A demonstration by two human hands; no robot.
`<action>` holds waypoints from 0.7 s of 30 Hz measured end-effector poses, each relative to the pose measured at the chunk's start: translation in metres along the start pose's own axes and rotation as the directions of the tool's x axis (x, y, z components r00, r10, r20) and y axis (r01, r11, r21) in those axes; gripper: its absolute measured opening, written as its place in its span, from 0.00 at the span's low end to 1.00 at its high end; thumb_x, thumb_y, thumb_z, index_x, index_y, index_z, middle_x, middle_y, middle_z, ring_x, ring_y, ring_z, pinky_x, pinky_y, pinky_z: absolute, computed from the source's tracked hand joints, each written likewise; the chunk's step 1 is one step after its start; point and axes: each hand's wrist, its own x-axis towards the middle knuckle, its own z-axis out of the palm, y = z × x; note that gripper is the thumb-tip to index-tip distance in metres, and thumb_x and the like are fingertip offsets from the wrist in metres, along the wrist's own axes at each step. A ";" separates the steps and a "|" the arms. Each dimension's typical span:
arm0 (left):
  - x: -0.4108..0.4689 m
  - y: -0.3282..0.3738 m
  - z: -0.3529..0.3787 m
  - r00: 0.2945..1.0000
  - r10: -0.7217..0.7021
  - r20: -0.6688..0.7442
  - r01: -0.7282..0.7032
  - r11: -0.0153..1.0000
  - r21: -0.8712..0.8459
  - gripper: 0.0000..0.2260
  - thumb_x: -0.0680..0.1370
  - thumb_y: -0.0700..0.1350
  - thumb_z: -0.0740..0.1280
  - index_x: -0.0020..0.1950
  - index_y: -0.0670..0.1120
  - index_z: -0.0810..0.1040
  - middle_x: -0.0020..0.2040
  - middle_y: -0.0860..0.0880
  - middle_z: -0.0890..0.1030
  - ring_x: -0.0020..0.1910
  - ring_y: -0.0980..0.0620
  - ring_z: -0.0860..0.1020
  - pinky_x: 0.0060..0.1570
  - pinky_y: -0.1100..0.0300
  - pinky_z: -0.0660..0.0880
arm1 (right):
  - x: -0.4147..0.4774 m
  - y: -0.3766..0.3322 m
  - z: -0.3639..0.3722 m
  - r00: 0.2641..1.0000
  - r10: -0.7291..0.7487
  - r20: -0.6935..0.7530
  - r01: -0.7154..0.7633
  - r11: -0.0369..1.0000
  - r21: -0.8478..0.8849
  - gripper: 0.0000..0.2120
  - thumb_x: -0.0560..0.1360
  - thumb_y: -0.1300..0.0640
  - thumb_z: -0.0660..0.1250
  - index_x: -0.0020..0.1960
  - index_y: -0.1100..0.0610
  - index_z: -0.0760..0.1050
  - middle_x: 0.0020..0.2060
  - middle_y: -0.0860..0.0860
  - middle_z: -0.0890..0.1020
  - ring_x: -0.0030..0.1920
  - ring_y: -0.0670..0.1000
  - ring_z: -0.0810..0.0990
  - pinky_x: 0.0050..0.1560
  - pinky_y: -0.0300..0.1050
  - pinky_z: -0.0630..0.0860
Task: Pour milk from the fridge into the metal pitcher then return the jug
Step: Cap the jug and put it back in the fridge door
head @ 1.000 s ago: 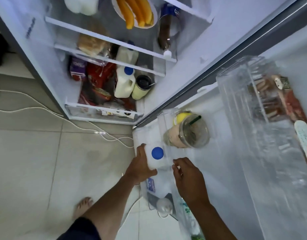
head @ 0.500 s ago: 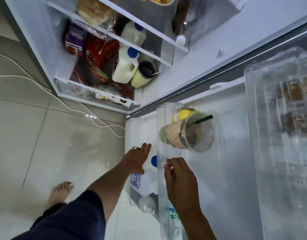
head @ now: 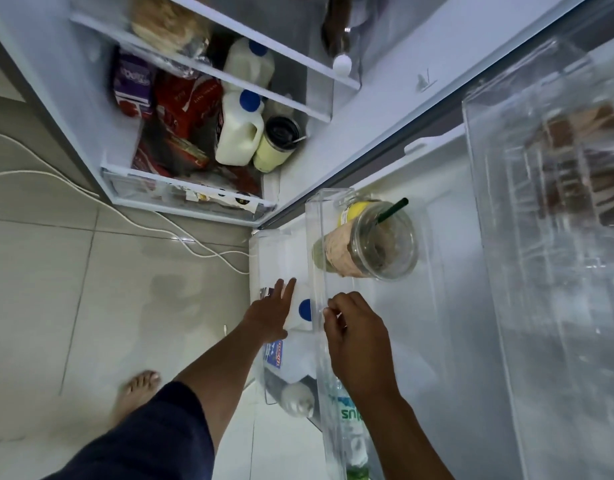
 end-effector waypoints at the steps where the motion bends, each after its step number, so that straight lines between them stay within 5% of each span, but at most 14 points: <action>1: -0.003 -0.001 -0.002 1.000 -0.006 0.012 0.006 1.000 -0.030 0.56 0.73 0.49 0.77 0.81 0.47 0.33 0.82 0.40 0.44 0.69 0.40 0.74 0.61 0.49 0.77 | 0.000 -0.002 0.000 1.000 0.002 -0.003 -0.002 1.000 0.001 0.07 0.79 0.54 0.63 0.45 0.56 0.74 0.40 0.46 0.75 0.37 0.43 0.73 0.37 0.27 0.65; 7: -0.028 -0.010 -0.029 0.998 -0.066 -0.001 0.065 0.985 -0.161 0.47 0.78 0.51 0.70 0.82 0.49 0.37 0.73 0.43 0.67 0.56 0.41 0.80 0.52 0.51 0.77 | 0.000 -0.007 -0.002 1.000 0.025 0.000 -0.025 0.999 -0.023 0.06 0.80 0.54 0.62 0.48 0.56 0.75 0.41 0.46 0.74 0.38 0.44 0.73 0.40 0.29 0.64; 12: -0.057 -0.005 -0.065 0.992 -0.108 -0.070 0.094 0.978 -0.184 0.37 0.81 0.49 0.64 0.82 0.48 0.45 0.75 0.43 0.67 0.65 0.39 0.76 0.62 0.47 0.73 | -0.001 -0.015 -0.006 0.998 0.063 0.022 -0.062 0.996 -0.058 0.06 0.80 0.56 0.60 0.45 0.54 0.70 0.41 0.48 0.74 0.40 0.47 0.74 0.40 0.35 0.65; 14: -0.072 0.000 -0.083 0.986 -0.106 -0.129 0.080 0.978 -0.194 0.33 0.82 0.49 0.62 0.82 0.47 0.50 0.76 0.44 0.67 0.69 0.41 0.74 0.66 0.48 0.71 | -0.003 -0.019 -0.014 0.992 0.094 0.087 -0.089 0.994 -0.061 0.05 0.81 0.56 0.59 0.51 0.54 0.73 0.49 0.50 0.77 0.48 0.49 0.77 0.46 0.38 0.71; 17: -0.096 0.007 -0.110 0.965 -0.105 -0.241 0.055 0.977 -0.206 0.24 0.82 0.49 0.62 0.78 0.47 0.62 0.70 0.45 0.75 0.67 0.44 0.76 0.66 0.51 0.71 | -0.014 -0.029 -0.023 0.968 0.160 0.195 -0.152 0.987 -0.057 0.17 0.81 0.52 0.58 0.68 0.56 0.68 0.64 0.52 0.72 0.61 0.52 0.75 0.59 0.42 0.71; 21: -0.134 0.026 -0.153 0.929 -0.033 -0.369 0.029 0.999 -0.018 0.14 0.82 0.51 0.60 0.65 0.48 0.74 0.59 0.46 0.82 0.59 0.44 0.80 0.56 0.54 0.74 | -0.037 -0.054 -0.042 0.953 0.208 0.222 -0.204 0.978 -0.039 0.17 0.81 0.51 0.56 0.66 0.58 0.69 0.66 0.56 0.71 0.63 0.55 0.74 0.60 0.44 0.71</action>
